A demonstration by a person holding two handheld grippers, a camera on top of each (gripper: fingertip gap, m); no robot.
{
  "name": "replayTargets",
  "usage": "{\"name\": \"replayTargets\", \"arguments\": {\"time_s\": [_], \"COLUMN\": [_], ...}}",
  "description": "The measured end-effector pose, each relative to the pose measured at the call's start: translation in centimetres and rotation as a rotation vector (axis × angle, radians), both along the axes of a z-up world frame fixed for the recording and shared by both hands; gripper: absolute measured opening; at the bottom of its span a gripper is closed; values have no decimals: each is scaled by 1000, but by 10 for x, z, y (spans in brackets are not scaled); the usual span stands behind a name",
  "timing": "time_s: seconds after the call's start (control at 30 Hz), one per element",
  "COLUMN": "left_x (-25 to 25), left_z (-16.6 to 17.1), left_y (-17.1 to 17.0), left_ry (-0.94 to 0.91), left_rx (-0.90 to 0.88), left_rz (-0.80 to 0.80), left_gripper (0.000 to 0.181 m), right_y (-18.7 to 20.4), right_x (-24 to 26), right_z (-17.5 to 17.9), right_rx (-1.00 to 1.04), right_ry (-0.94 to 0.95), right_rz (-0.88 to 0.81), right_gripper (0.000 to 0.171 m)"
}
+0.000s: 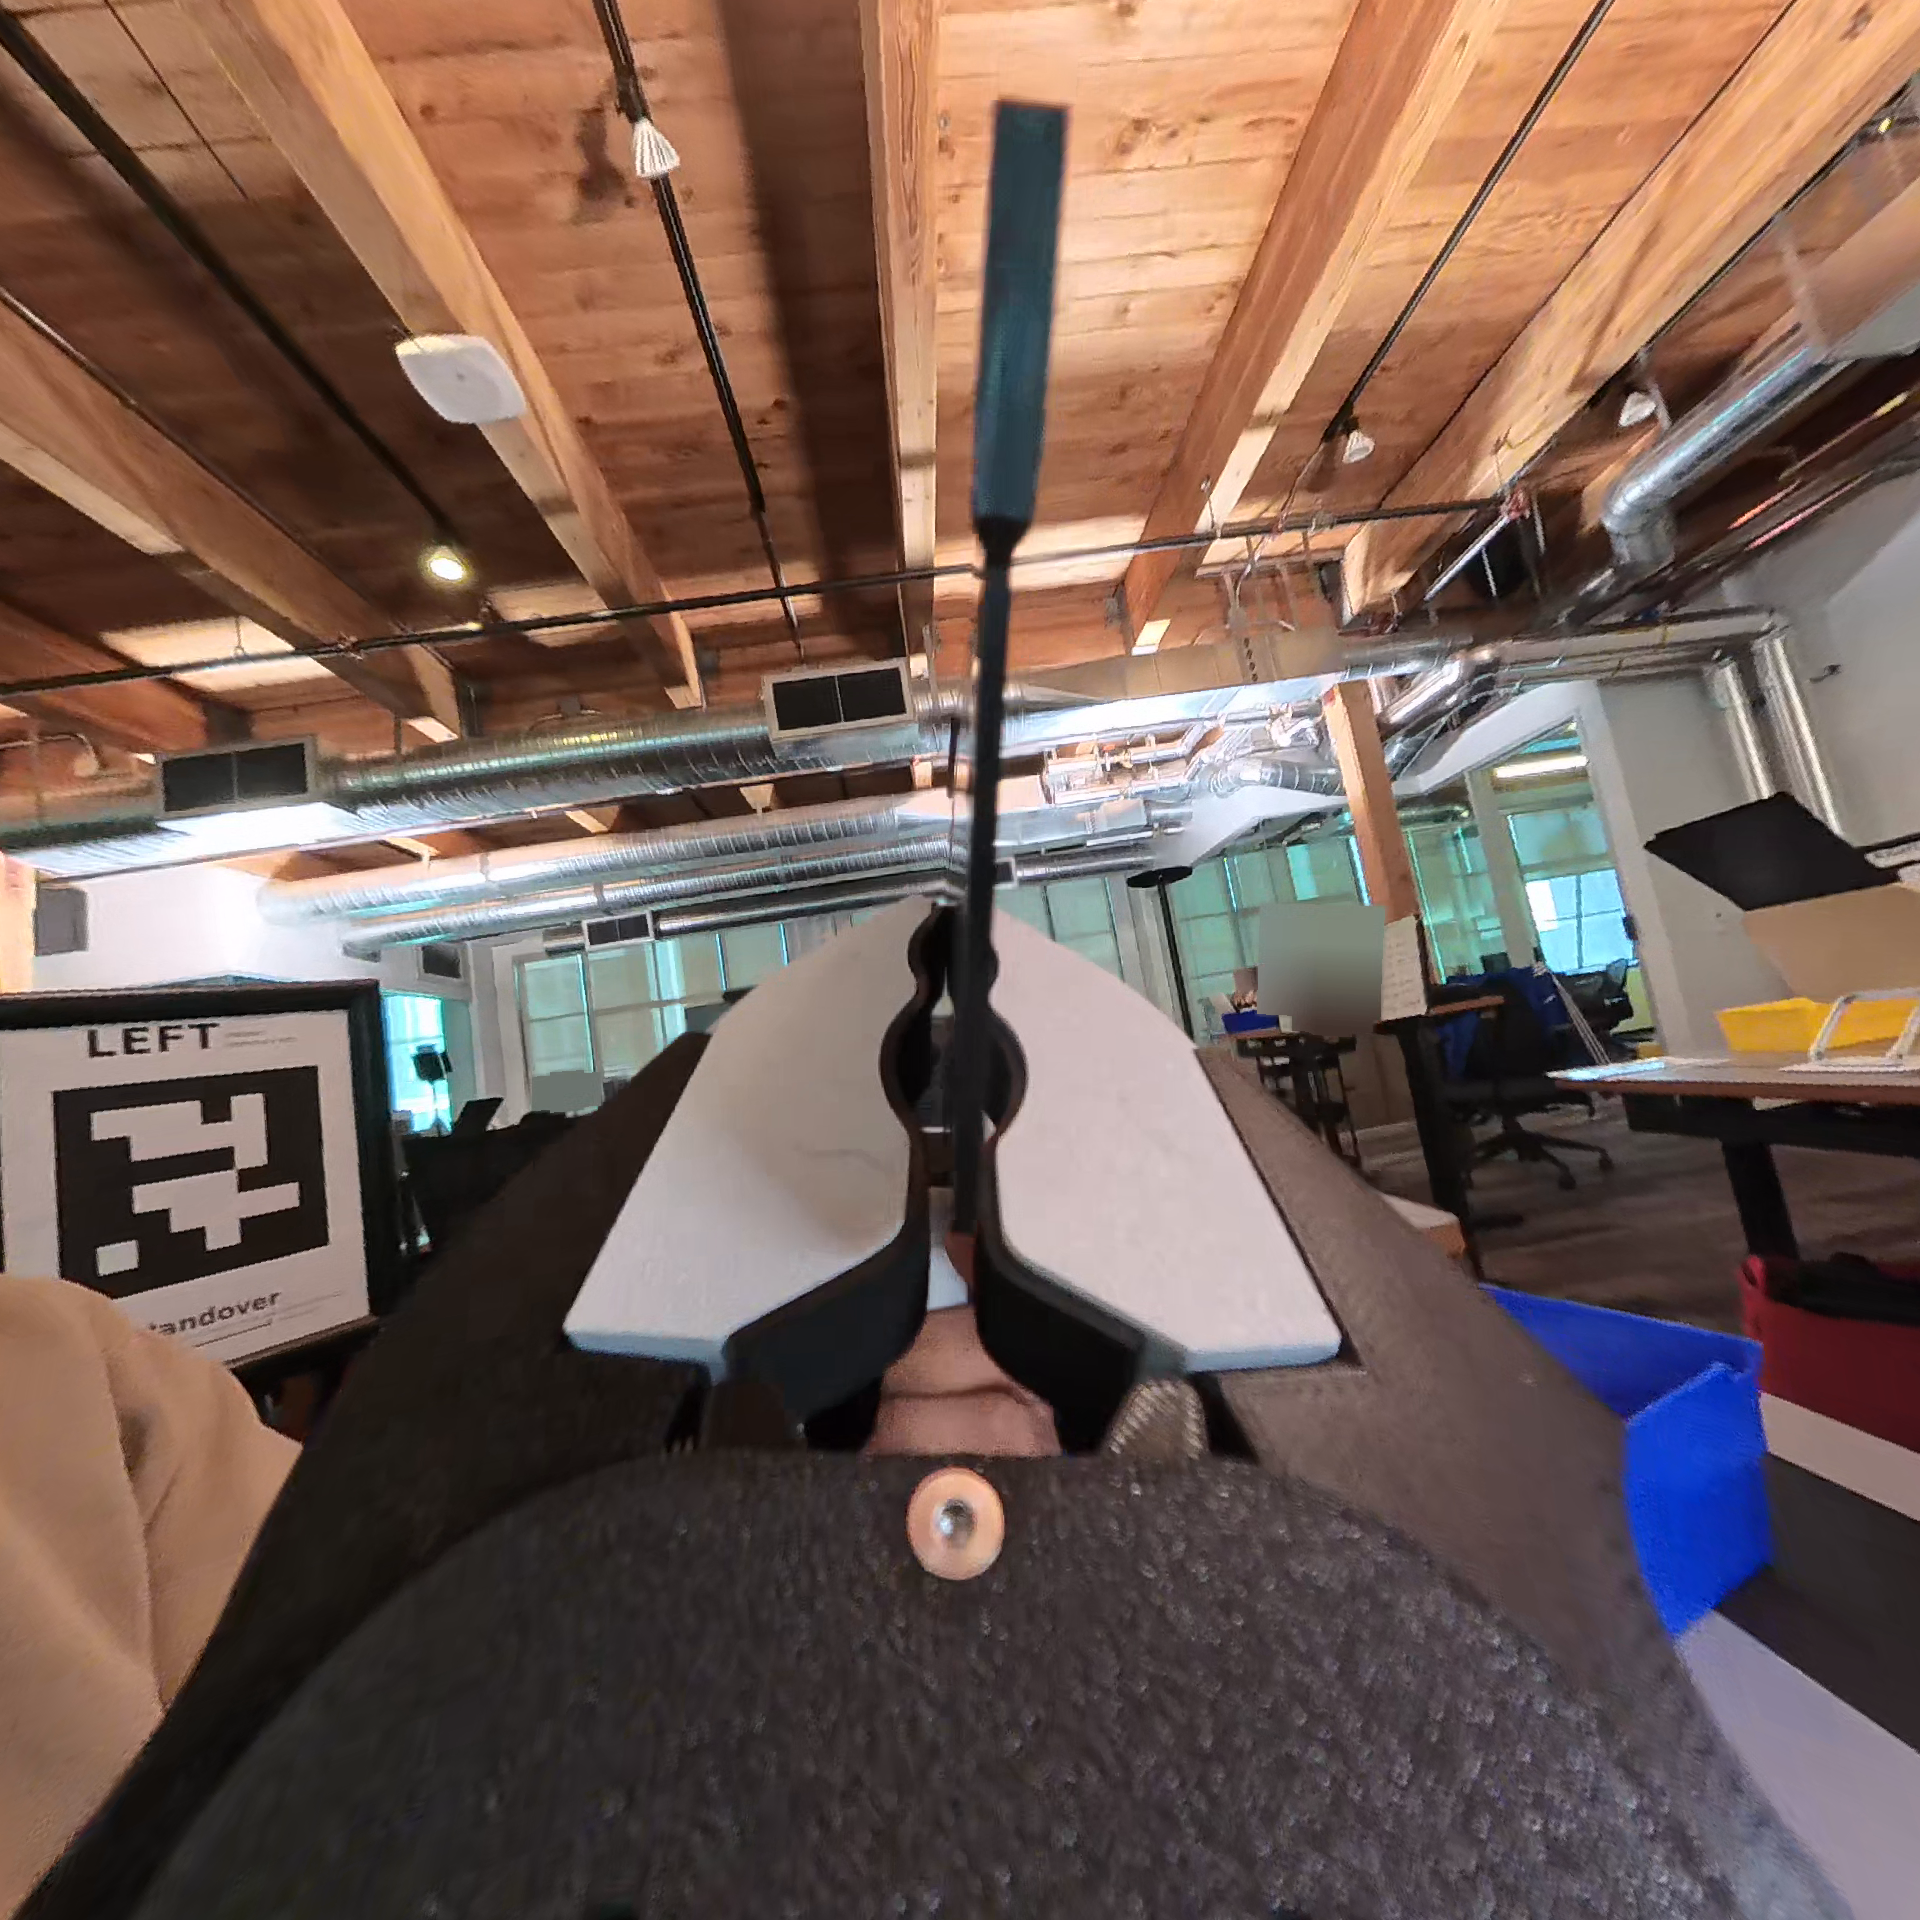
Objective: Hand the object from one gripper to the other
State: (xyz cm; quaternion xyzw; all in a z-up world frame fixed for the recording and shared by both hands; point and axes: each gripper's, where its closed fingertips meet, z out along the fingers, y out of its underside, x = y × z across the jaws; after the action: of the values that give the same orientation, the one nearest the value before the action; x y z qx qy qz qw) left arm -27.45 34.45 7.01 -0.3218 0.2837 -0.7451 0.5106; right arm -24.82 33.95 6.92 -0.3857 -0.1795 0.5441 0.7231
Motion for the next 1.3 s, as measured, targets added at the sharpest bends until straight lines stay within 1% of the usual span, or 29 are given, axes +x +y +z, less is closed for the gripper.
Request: {"name": "replayTargets", "arguments": {"time_s": [0.07, 0.2, 0.3, 0.43, 0.47, 0.5, 0.53, 0.57, 0.6, 0.63, 0.7, 0.73, 0.8, 0.83, 0.87, 0.9, 0.97, 1.0, 1.07, 1.13, 1.23, 1.27, 1.3], "left_x": [8, 6, -12, -18, -18, -16, -11, -4, 3, 7, 8, 8, 3, 1, -1, -3, -2, -3, -7, -10, -11, -5, 2], "left_z": [-4, -5, 6, 9, 10, 9, 6, 2, -2, -5, -6, -6, -4, -3, -4, -5, -11, -13, -12, -5, 6, 2, -3], "left_y": [-6, -1, 9, 13, 13, 13, 11, 7, 2, -1, -1, -1, 1, 2, 2, 0, -5, -8, -8, -7, 3, 5, 4], "left_ry": [23, 58, 7, 9, -11, -26, -20, 4, 30, 43, 74, 110, 157, 189, 229, 271, 373, 404, 421, 362, 202, 198, 218], "left_rx": [10, -4, -26, -37, -49, -58, -60, -51, -32, -9, 16, 18, 28, 37, 48, 61, 87, 97, 112, 119, 52, 42, 45], "left_rz": [-5, 7, 12, 7, 5, 8, 9, 2, 0, 15, 38, 24, 4, -9, -23, -39, -86, -103, -101, -63, 18, 39, 47], "left_gripper": [12, 3, 3, 2, 4, 14, 20, 18, 26, 2, 2, 2, 2, 11, 2, 2, 2, 4, 1, 2, 11, 11, 4], "right_y": [1, 4, 5, 4, 3, 3, 3, 2, 2, 2, 3, 4, 5, 4, 2, 0, -3, -4, -6, -6, -3, 0, 4], "right_x": [-7, -12, -4, -2, -3, -3, -5, -6, -8, -11, -13, -13, -13, -12, -9, -7, -6, -7, -12, -14, -7, -2, 2], "right_z": [-4, -6, -3, -2, -2, -3, -3, -4, -5, -7, -9, -9, -10, -8, -6, -4, -2, -3, -4, -3, -5, -6, -8], "right_rx": [1, -37, -31, -27, -22, -19, -19, -15, -13, -17, -28, -35, -32, -17, -1, 11, 28, 38, 45, 47, 12, -22, -51], "right_ry": [-21, -34, -9, -4, 7, 20, 31, 49, 64, 67, 82, 73, 8, -16, -35, -55, -97, -120, -132, -57, 165, 237, 286], "right_rz": [-14, 3, -14, 1, -4, -9, -10, -8, -2, 7, 22, 31, 25, 12, 5, 7, 9, 6, 16, 5, 46, 81, 102], "right_gripper": [2, 2, 6, 1, 1, 1, 1, 2, 1, 1, 1, 2, 2, 6, 11, 15, 12, 2, 2, 2, 1, 1, 1]}}
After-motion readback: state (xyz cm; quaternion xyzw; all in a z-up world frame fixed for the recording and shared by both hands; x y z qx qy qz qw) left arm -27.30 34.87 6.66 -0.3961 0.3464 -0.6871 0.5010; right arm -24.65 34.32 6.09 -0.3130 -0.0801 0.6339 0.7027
